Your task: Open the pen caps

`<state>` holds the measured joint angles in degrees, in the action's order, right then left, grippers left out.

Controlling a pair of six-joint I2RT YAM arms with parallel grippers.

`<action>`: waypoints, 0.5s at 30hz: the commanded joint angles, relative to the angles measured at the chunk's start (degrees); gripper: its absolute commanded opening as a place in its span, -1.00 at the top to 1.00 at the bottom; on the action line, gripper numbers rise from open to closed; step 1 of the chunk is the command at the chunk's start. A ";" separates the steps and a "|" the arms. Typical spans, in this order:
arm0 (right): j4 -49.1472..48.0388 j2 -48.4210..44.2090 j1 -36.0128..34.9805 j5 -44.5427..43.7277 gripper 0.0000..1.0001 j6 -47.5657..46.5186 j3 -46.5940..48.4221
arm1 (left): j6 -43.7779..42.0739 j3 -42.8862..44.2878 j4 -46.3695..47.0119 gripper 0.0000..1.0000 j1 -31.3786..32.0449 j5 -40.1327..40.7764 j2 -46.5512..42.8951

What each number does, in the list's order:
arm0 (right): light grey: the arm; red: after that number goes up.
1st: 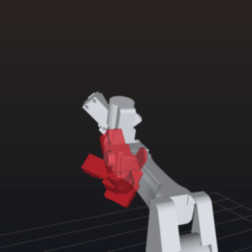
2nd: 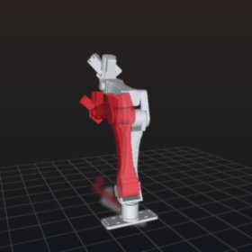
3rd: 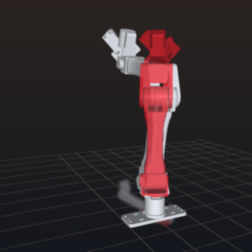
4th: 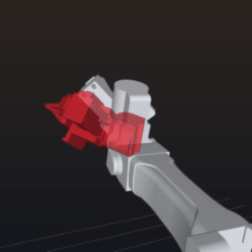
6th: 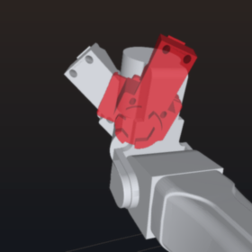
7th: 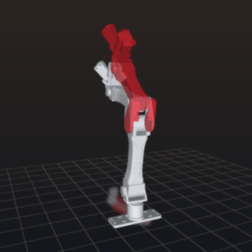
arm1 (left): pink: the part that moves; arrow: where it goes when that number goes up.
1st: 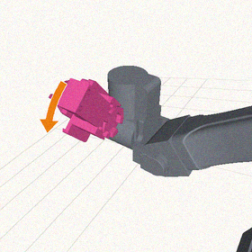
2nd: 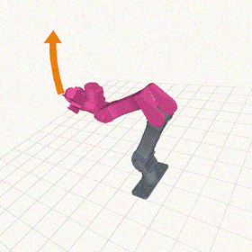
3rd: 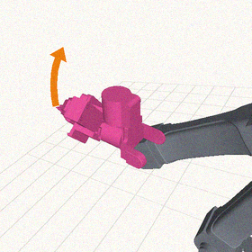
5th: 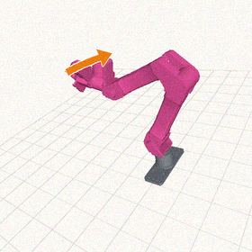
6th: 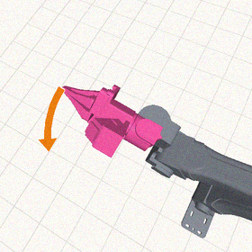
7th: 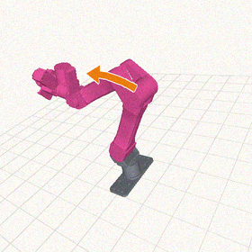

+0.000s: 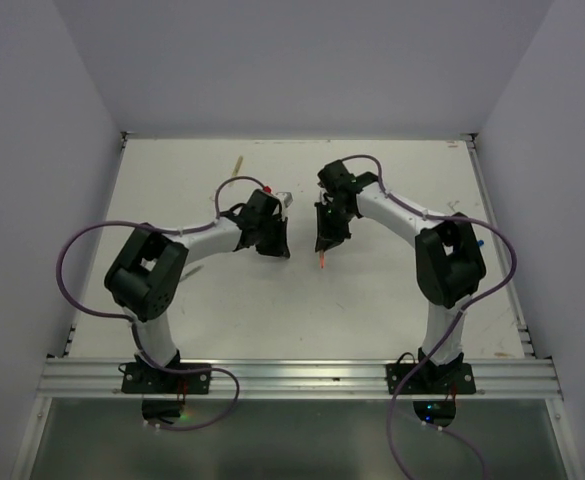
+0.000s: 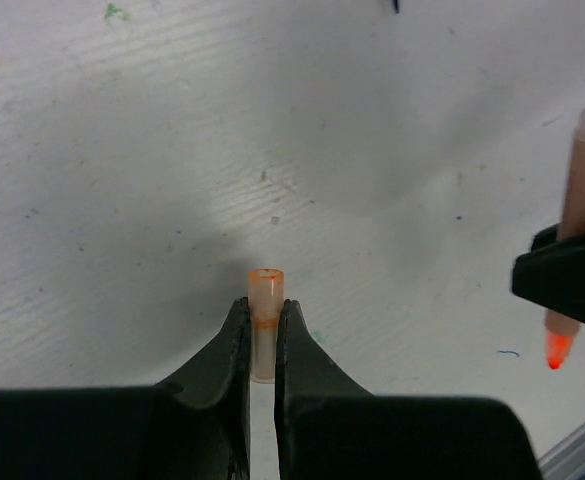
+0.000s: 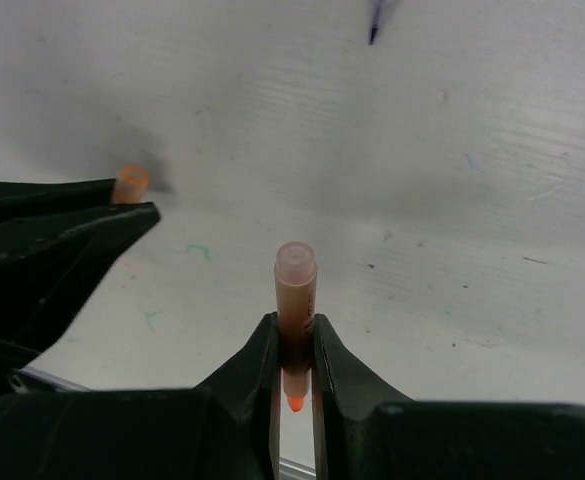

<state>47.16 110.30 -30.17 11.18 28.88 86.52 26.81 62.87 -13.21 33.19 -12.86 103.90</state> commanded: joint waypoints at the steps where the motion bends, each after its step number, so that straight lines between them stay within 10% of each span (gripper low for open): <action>1: 2.06 -0.09 0.03 -5.20 1.00 -2.07 -1.88 | -1.06 -0.99 -2.34 1.00 0.64 8.46 1.13; 15: -2.60 6.58 -0.41 -10.04 1.00 -1.81 -1.01 | -1.14 2.69 -8.05 1.00 2.49 14.62 5.79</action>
<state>46.44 116.09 -30.33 3.66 27.38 83.26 26.83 65.32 -16.16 35.05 -2.70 106.96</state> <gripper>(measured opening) 0.142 0.068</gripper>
